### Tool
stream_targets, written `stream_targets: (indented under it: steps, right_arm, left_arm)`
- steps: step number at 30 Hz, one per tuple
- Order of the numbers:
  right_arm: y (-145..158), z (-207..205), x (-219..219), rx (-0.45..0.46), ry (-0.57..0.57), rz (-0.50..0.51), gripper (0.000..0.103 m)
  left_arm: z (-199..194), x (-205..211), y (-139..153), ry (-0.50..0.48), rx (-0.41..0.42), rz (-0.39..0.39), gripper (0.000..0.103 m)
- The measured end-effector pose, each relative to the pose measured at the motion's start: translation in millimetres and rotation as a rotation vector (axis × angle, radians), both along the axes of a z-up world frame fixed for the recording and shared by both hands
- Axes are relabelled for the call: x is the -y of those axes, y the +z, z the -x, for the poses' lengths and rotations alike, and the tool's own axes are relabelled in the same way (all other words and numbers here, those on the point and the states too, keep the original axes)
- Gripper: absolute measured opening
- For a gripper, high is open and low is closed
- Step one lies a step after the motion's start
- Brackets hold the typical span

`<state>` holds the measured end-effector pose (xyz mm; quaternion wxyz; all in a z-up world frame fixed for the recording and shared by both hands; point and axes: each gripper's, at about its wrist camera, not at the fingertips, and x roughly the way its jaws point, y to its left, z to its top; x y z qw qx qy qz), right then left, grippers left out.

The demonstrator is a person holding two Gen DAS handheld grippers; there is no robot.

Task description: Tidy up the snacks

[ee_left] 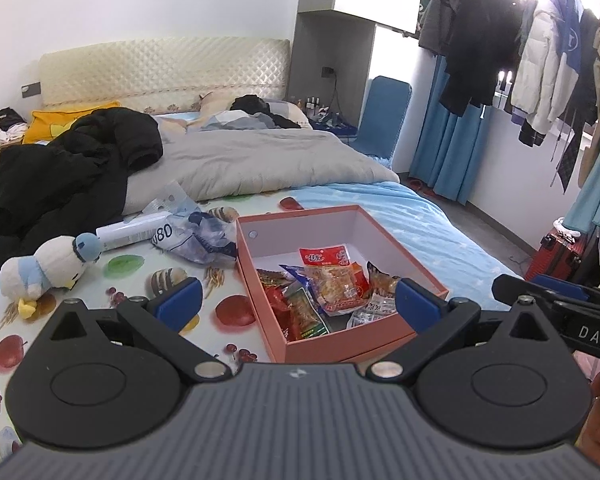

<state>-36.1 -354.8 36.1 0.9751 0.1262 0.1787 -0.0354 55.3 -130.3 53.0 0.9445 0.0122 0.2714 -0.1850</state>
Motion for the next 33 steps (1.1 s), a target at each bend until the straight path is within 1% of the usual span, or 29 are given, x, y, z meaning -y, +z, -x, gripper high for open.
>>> stream_targets:
  steps: [12,25,33]
  right_arm:
    - [-1.4,3.4,2.3,0.003,-0.01,0.008,0.071]
    - [-0.7,5.6,0.9,0.003,-0.012,0.009,0.071]
    - [1.7,8.5,1.0,0.006,-0.019,0.021,0.071]
  left_arm:
    - [-5.5,1.8,-3.1,0.002,-0.019,0.001,0.103]
    - [-5.9,3.0,-2.9,0.003,-0.017,0.001,0.103]
    - [-3.9,4.7,2.7,0.01,-0.003,0.003,0.103]
